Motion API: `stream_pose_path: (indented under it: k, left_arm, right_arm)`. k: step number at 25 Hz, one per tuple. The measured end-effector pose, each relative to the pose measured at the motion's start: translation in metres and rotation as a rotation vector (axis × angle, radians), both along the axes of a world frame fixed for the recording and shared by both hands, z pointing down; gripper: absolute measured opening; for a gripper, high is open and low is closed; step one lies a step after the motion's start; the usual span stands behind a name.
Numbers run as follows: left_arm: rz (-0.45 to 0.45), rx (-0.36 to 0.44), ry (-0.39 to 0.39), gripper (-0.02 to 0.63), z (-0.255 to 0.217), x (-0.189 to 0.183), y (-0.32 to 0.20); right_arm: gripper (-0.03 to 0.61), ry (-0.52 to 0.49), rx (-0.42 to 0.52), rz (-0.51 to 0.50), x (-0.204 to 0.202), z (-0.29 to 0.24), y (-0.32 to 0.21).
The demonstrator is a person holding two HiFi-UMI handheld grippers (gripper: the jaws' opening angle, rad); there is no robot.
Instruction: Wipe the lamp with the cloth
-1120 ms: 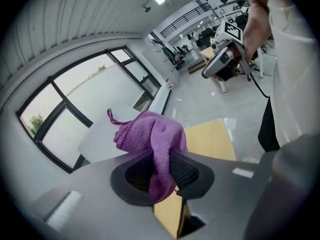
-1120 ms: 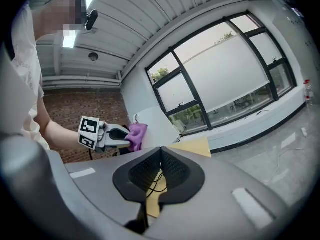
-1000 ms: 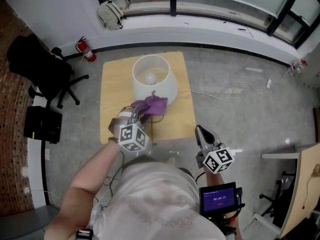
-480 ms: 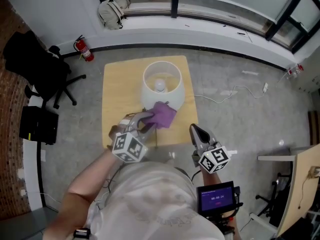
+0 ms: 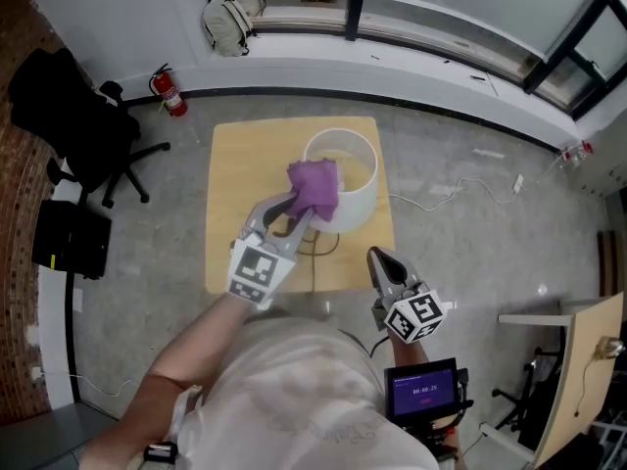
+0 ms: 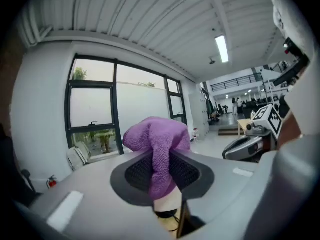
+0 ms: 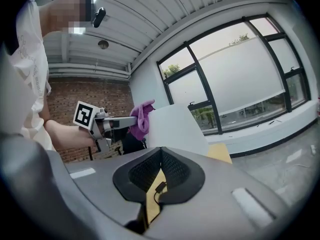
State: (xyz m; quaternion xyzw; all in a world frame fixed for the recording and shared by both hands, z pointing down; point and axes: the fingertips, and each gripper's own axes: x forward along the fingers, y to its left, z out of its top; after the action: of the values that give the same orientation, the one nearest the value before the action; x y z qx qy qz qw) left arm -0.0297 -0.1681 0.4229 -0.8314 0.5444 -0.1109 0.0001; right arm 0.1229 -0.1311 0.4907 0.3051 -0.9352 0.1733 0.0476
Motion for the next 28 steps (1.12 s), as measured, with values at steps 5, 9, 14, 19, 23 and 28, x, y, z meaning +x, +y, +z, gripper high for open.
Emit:
stream_pose_path:
  k: [5,9,14,19,23,28]
  left_arm:
    - [-0.038,-0.150,0.169,0.084,0.055,-0.003,0.005]
    - [-0.030,-0.295,0.231,0.084,0.104,0.002,0.018]
    - [-0.004,-0.414,0.273,0.084,0.134,0.011,0.023]
    - [0.021,-0.613,0.303,0.086,0.175,0.009,0.032]
    - [0.000,-0.605,0.337,0.086,0.168,-0.014,0.035]
    - [-0.026,-0.439,0.419,0.087,0.106,-0.046,0.028]
  right_arm:
    - [0.015,0.030,-0.011,0.026,0.006,0.003,0.000]
    - [0.015,0.051,-0.018,0.028,0.003,0.004,0.003]
    - [0.014,0.077,-0.007,0.013,-0.007,0.001,0.006]
    - [0.014,0.094,-0.008,0.009,-0.012,0.001,0.007]
    - [0.014,0.098,-0.013,0.011,-0.017,0.003,0.010]
    - [0.015,0.096,-0.028,0.016,-0.021,0.007,0.015]
